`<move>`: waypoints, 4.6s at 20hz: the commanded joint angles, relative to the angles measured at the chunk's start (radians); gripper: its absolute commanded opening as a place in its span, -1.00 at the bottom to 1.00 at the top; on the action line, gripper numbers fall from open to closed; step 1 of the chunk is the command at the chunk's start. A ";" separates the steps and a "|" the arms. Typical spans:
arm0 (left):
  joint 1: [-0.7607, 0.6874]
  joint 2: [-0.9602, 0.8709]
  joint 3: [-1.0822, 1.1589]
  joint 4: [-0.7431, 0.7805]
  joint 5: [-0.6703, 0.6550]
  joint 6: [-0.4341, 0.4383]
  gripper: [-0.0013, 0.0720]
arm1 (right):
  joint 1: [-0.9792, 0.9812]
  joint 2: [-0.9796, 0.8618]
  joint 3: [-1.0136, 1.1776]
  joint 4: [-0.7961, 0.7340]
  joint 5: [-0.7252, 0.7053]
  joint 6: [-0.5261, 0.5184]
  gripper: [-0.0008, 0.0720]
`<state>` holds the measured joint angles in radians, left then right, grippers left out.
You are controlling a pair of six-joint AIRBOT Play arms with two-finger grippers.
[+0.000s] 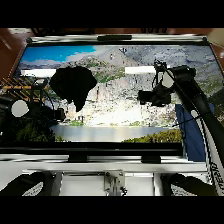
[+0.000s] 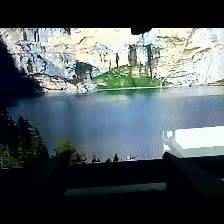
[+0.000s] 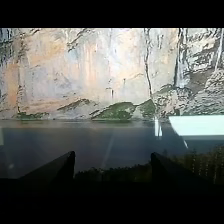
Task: Fold the shirts.
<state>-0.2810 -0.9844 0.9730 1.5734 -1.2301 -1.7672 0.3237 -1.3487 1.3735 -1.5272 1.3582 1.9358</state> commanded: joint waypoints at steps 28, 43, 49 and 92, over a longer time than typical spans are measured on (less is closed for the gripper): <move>0.106 -0.431 0.417 -0.026 0.395 0.000 0.95 | 0.000 -0.001 0.000 0.000 -0.125 -0.056 0.62; 0.226 -1.167 1.054 -0.300 0.102 -0.026 -0.72 | 0.000 -0.001 0.000 0.012 -0.054 -0.055 0.62; 0.220 -0.907 1.055 -0.302 0.112 0.109 -0.87 | -0.004 0.002 0.006 -0.042 -0.038 -0.151 0.62; -0.059 -0.478 -0.010 -0.652 0.105 0.159 0.94 | -0.225 -0.015 -0.314 0.384 -0.010 -0.380 0.63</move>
<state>-0.3248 -1.4014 1.0042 0.9859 -1.2137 -1.6318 0.1173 -1.3087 1.0603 -1.1725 1.3457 1.5913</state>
